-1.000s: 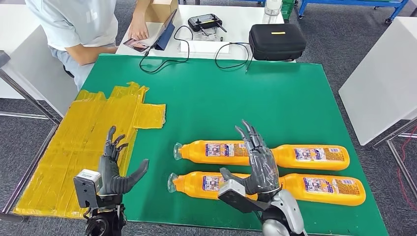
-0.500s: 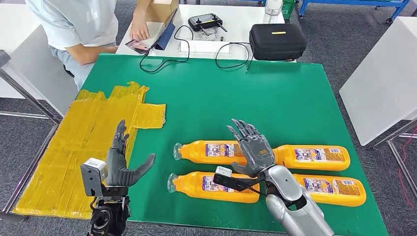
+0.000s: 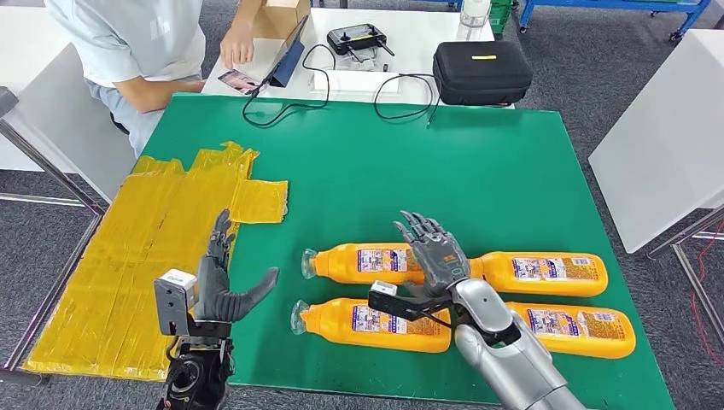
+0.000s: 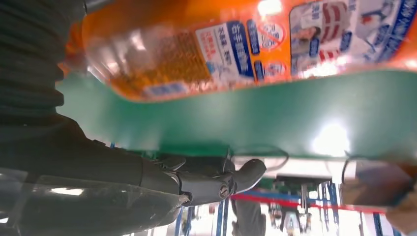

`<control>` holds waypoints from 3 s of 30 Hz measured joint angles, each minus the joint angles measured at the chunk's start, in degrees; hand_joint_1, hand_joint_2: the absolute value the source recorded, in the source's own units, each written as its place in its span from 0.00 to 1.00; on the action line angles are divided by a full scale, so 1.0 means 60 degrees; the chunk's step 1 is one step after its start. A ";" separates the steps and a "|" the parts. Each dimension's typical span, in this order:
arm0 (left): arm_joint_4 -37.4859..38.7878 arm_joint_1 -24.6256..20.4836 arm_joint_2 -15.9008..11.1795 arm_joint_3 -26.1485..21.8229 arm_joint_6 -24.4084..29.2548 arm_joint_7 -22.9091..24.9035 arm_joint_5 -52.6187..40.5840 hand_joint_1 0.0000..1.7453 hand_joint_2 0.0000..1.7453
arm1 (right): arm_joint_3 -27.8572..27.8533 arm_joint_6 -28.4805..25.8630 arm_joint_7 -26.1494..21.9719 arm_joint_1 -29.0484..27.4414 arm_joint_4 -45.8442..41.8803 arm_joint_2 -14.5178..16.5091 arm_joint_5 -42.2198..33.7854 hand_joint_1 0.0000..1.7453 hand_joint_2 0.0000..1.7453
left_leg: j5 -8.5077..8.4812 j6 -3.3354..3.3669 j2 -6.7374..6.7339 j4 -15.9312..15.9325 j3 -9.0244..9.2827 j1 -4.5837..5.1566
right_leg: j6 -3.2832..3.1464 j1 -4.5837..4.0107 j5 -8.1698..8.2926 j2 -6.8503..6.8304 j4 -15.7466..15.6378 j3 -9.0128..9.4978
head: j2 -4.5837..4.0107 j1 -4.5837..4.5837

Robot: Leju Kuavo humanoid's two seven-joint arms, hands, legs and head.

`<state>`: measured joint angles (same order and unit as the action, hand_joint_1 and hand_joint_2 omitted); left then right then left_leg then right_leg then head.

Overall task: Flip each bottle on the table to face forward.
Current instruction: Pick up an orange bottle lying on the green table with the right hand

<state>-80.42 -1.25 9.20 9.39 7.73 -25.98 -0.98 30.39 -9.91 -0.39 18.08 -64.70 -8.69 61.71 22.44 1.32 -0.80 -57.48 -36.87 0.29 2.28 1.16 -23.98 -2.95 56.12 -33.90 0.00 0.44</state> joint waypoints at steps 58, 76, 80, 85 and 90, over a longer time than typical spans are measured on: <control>0.0363 -0.1014 -0.0368 0.1507 -0.1009 0.1207 0.0950 0.00 1.00 | -0.2093 -0.2335 -0.3106 -0.1001 -0.0620 0.2167 -0.6612 1.00 1.00 | 0.0000 -0.0001 0.0001 0.0001 0.0004 -0.0002 | -0.0001 -0.0001 -0.0002 -0.0003 0.0001 0.0000 | 0.0000 -0.0002; 0.0363 -0.2031 -0.0690 0.2456 -0.1434 0.1708 0.1844 0.00 1.00 | -0.2160 -0.2524 -0.3632 -0.1374 -0.1708 0.2656 -0.7291 1.00 1.00 | 0.0000 -0.0001 0.0001 0.0000 0.0004 -0.0001 | 0.0001 -0.0001 -0.0001 -0.0003 0.0001 -0.0001 | 0.0000 0.0000; 0.0363 -0.2044 -0.0711 0.2466 -0.1499 0.1732 0.1927 0.00 1.00 | -0.2148 -0.2518 -0.3637 -0.1378 -0.1722 0.2661 -0.7294 1.00 1.00 | 0.0000 -0.0001 0.0001 0.0000 0.0004 -0.0002 | 0.0000 0.0000 -0.0001 -0.0003 0.0001 -0.0001 | 0.0000 0.0000; 0.0365 -0.2221 -0.0747 0.2565 -0.1963 0.2016 0.2714 0.00 1.00 | -0.1986 -0.2453 -0.3673 -0.1358 -0.1703 0.2666 -0.7268 1.00 1.00 | -0.0001 -0.0001 0.0002 0.0000 0.0003 -0.0002 | 0.0001 0.0000 0.0000 -0.0004 0.0002 0.0001 | 0.0000 -0.0001; 0.0384 -0.2605 -0.0760 0.2609 -0.2267 0.2365 0.3654 0.00 1.00 | -0.1560 -0.2419 -0.3679 -0.1238 -0.1485 0.2745 -0.6961 1.00 1.00 | -0.0001 -0.0001 0.0001 0.0000 0.0003 -0.0002 | 0.0001 -0.0002 0.0000 -0.0003 0.0003 0.0001 | 0.0000 0.0000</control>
<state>-78.12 -16.87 4.64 25.05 -5.87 -11.79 20.95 21.03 -24.42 -22.47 10.65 -73.61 7.78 19.94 22.44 1.31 -0.79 -57.48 -36.85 0.28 2.28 1.15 -23.98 -2.97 56.13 -33.90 0.00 0.44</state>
